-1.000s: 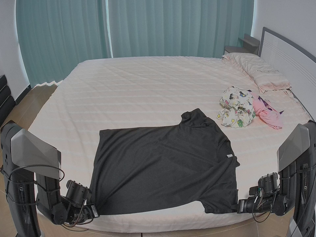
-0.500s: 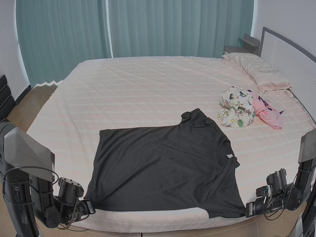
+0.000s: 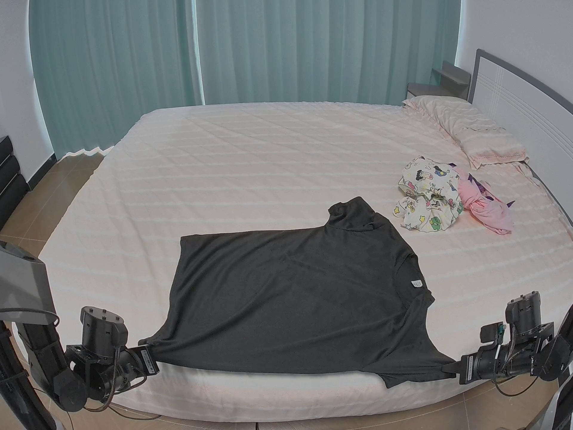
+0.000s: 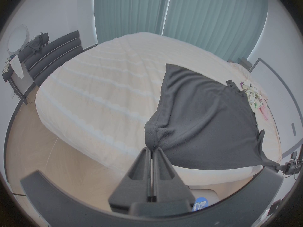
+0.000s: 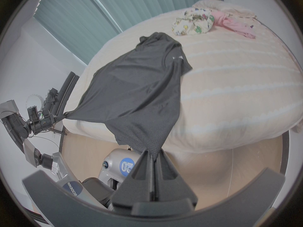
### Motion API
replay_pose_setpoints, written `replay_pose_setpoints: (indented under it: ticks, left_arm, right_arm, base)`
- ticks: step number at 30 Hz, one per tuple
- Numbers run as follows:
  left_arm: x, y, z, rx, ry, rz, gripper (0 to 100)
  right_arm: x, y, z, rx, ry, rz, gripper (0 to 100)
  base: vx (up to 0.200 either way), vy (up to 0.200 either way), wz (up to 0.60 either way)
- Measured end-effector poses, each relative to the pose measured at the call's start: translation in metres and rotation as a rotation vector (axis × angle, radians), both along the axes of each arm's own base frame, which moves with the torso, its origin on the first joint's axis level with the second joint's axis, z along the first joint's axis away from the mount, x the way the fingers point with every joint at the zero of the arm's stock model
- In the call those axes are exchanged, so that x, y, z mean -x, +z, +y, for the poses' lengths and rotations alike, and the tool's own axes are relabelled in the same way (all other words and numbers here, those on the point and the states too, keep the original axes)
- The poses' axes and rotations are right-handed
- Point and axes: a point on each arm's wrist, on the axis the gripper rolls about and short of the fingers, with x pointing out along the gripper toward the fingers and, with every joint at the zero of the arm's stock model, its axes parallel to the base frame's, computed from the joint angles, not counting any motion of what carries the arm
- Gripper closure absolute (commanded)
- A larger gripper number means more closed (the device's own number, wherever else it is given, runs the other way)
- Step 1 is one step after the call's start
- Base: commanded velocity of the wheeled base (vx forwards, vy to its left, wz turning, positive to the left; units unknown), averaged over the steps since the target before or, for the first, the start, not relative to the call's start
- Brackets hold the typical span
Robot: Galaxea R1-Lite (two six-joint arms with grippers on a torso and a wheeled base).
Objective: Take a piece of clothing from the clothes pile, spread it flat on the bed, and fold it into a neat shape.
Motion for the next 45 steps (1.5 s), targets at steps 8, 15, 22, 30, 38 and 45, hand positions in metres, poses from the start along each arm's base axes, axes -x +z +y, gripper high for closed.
replay_pose_setpoints:
  ticks: [8, 15, 22, 30, 38, 45]
  left_arm:
    - [0.002, 0.015, 0.001, 0.017, 0.000, -0.073, 100]
    - [0.012, 0.023, 0.003, 0.000, -0.019, -0.050, 100]
    - [0.026, 0.032, 0.006, -0.018, -0.036, 0.028, 100]
    - [0.038, 0.051, 0.007, 0.027, -0.093, 0.111, 100]
    - [0.038, 0.060, 0.006, 0.059, -0.126, 0.135, 100]
    - [0.044, 0.051, 0.007, 0.014, -0.162, 0.256, 100]
  right_arm:
    - [0.006, 0.026, -0.001, -0.023, 0.001, -0.147, 100]
    - [0.011, 0.041, -0.002, -0.039, -0.003, -0.242, 100]
    - [0.018, 0.048, -0.003, -0.041, -0.005, -0.261, 100]
    - [0.033, 0.049, -0.005, -0.020, 0.000, -0.103, 100]
    - [0.032, 0.062, -0.007, -0.010, -0.003, -0.069, 100]
    - [0.035, 0.061, -0.010, 0.031, 0.021, -0.018, 100]
  base:
    - [0.000, 0.000, 0.00]
    - [0.000, 0.000, 0.00]
    - [0.000, 0.000, 0.00]
    - [0.000, 0.000, 0.00]
    - [0.000, 0.000, 0.00]
    - [0.000, 0.000, 0.00]
